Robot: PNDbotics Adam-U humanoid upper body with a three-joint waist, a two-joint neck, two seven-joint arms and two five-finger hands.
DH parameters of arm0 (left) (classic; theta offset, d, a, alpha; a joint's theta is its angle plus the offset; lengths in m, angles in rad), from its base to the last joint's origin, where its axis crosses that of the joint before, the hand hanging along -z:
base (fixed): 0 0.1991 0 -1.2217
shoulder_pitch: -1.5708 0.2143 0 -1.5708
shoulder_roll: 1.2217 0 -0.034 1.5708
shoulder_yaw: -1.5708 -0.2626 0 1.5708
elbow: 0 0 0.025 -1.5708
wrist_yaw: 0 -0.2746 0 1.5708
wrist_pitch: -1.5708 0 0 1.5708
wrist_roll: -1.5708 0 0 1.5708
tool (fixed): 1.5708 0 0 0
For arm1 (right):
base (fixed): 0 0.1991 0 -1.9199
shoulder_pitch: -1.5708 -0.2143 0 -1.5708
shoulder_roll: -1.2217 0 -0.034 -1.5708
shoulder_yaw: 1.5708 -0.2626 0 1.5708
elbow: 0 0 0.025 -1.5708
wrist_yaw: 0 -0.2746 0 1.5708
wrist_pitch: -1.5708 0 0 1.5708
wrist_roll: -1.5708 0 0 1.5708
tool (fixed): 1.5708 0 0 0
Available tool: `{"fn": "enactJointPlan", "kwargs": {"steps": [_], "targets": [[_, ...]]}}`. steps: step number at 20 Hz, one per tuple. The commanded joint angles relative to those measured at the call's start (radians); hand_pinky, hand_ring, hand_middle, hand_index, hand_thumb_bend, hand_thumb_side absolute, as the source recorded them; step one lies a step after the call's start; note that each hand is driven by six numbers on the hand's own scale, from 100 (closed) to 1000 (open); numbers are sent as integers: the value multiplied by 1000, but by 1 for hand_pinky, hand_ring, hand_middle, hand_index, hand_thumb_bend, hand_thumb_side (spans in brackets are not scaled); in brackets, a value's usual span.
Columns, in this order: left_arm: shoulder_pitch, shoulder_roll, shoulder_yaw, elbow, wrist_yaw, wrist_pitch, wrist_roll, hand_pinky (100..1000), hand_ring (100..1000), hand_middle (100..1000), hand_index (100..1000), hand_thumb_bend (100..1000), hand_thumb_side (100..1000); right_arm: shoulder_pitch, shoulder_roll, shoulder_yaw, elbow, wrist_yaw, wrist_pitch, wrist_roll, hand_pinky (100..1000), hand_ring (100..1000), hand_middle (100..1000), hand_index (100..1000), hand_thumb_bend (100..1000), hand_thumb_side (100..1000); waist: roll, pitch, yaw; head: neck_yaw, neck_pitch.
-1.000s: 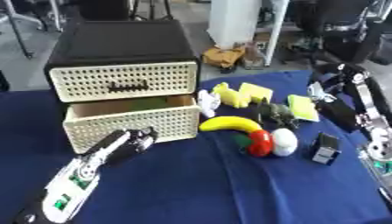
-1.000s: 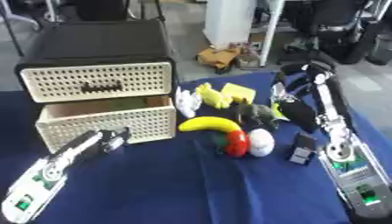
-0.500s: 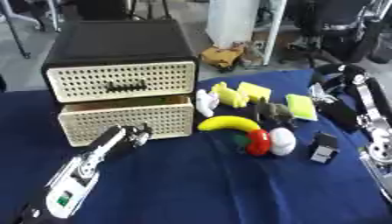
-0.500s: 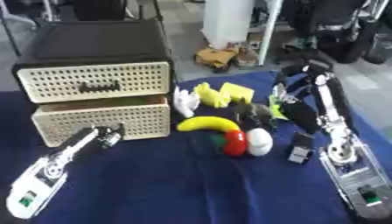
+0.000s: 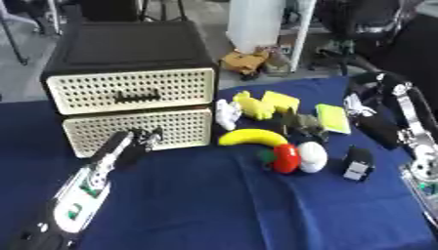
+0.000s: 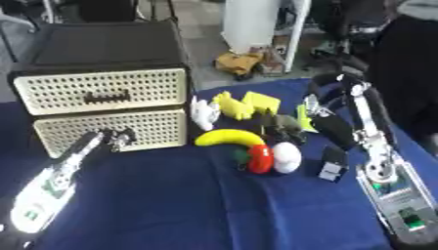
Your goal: Pick up objects from table and place into drawer.
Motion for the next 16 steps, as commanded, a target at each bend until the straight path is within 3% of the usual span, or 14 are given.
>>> {"fn": "enactJointPlan", "kwargs": {"steps": [1, 8, 14, 16], "targets": [[-5, 25, 8, -84, 34, -3, 0, 100, 100, 173, 706, 237, 1000, -10, -16, -11, -7, 4, -3, 0, 446, 556, 658, 735, 100, 545, 1, -10, 1, 0, -12], [99, 116, 18, -404, 179, 34, -3, 100, 100, 162, 700, 263, 1000, 8, -16, -20, -13, -4, -5, -7, 444, 554, 656, 734, 100, 553, 6, -12, 17, -11, -13], [222, 172, 92, -638, 318, 91, 63, 100, 100, 155, 695, 288, 1000, 30, -7, -26, -37, -32, -13, -11, 442, 552, 652, 732, 100, 577, 13, -15, 44, -19, -6], [257, 170, 119, -685, 357, 84, 78, 100, 100, 156, 696, 296, 1000, 36, -1, -29, -46, -39, -15, -15, 441, 551, 650, 732, 100, 585, 15, -15, 49, -20, -3]]}}
